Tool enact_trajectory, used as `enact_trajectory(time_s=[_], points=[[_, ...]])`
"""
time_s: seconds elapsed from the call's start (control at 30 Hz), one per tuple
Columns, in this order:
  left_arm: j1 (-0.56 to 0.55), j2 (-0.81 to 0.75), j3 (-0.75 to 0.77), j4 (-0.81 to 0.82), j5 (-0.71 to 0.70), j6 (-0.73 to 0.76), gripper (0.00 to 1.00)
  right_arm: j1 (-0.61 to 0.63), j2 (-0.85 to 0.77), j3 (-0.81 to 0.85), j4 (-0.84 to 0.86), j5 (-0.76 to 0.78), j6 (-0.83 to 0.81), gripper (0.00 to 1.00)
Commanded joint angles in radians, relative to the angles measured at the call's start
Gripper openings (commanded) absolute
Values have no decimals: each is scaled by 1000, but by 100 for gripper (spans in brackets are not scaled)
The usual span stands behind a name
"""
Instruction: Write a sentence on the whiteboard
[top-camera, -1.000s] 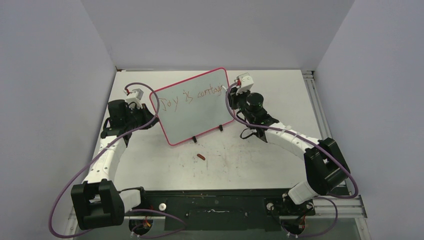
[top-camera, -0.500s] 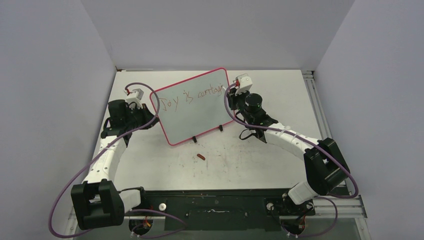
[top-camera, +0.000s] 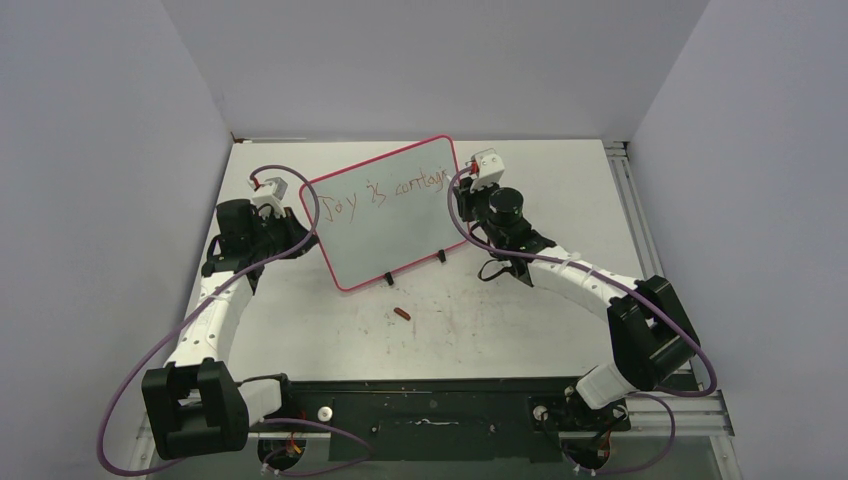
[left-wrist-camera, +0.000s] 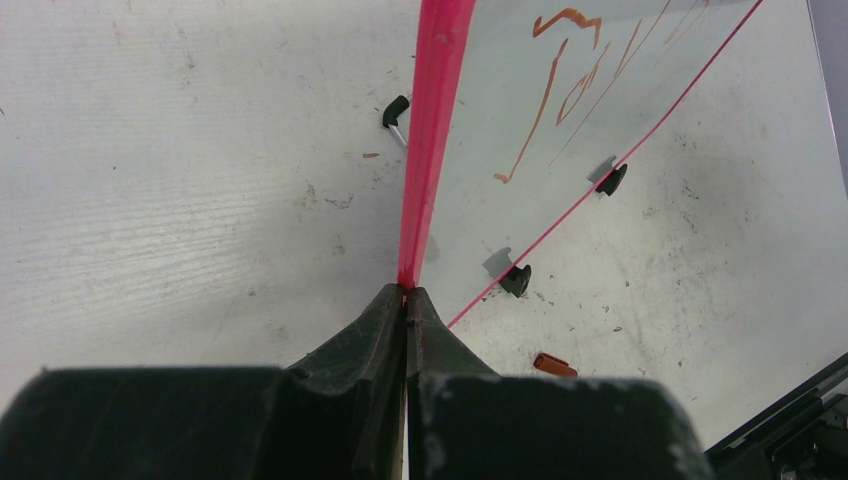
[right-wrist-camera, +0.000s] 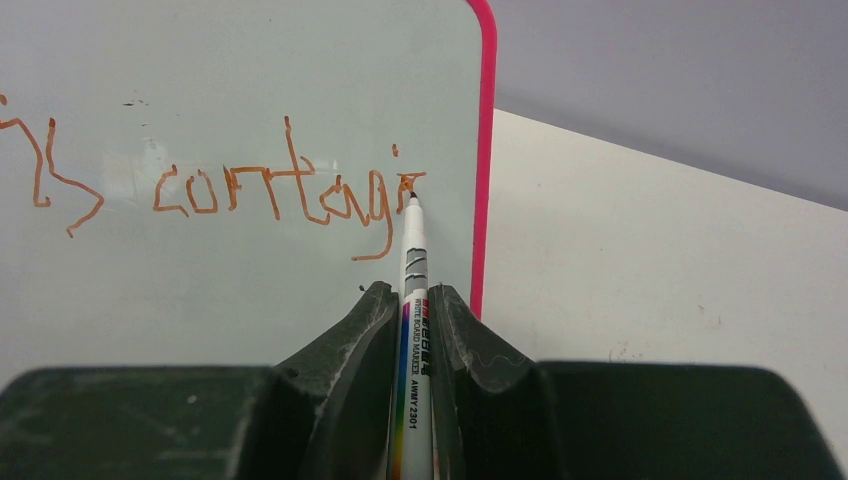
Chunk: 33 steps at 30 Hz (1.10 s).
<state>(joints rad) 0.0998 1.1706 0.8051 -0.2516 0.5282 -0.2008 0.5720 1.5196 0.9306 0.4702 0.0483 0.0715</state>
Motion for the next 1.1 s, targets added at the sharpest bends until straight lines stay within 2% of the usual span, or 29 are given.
enact_trajectory(time_s=[0.0, 1.07], points=[[-9, -6, 43, 6, 14, 12, 0, 8, -2, -10, 26, 47, -1, 5], [-11, -4, 43, 5, 13, 12, 0, 24, 12, 48, 102, 51, -15, 5]])
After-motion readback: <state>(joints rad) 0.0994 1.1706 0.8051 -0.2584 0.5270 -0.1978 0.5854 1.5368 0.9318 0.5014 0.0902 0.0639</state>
